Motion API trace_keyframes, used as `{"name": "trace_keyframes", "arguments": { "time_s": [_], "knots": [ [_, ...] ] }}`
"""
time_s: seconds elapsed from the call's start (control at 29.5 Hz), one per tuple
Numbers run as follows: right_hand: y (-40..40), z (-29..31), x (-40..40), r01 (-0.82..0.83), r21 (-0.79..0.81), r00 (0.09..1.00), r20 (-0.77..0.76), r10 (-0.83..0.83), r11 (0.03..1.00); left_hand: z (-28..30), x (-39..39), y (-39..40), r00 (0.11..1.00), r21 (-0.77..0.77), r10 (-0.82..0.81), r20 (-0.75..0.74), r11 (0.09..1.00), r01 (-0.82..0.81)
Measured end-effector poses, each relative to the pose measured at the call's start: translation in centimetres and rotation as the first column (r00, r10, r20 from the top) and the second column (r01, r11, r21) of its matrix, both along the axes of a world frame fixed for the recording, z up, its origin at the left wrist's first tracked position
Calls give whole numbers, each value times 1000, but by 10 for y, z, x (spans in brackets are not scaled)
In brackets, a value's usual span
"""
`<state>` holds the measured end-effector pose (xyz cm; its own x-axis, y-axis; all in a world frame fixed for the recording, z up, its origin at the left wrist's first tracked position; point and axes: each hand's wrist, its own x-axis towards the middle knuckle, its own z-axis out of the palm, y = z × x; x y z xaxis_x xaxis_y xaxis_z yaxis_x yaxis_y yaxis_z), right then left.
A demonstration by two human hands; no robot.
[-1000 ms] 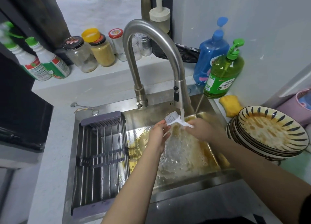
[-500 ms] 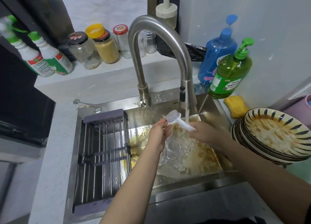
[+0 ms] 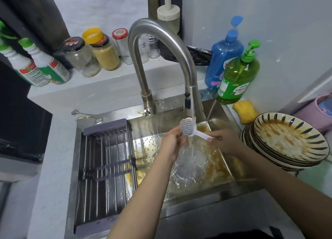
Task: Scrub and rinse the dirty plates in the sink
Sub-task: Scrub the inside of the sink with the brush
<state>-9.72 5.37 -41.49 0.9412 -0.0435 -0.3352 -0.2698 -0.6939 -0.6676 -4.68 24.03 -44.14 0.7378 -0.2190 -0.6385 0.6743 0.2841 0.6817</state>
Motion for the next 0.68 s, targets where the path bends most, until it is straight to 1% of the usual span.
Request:
{"name": "trace_keyframes", "arguments": {
  "time_s": [0.1, 0.27, 0.37, 0.44, 0.68],
  "knots": [
    [0, -1, -12, 51, 37, 999, -12, -51, 998, 1, -2, -4, 999, 25, -41, -1, 999, 41],
    [0, -2, -30, 52, -19, 997, -48, -53, 998, 0, -9, -9, 988, 103, -147, -55, 983, 152],
    [-2, -1, -37, 87, 5, 995, -51, -87, 996, 0, -13, -12, 984, 125, -160, -75, 978, 169],
    [-4, 2, -42, 95, 20, 995, -44, -94, 995, 1, -15, -14, 984, 114, -156, -81, 980, 164],
    [-6, 8, -42, 114, -14, 992, -45, -114, 993, 4, -18, -15, 990, 32, -125, -69, 991, 127]
  ]
}}
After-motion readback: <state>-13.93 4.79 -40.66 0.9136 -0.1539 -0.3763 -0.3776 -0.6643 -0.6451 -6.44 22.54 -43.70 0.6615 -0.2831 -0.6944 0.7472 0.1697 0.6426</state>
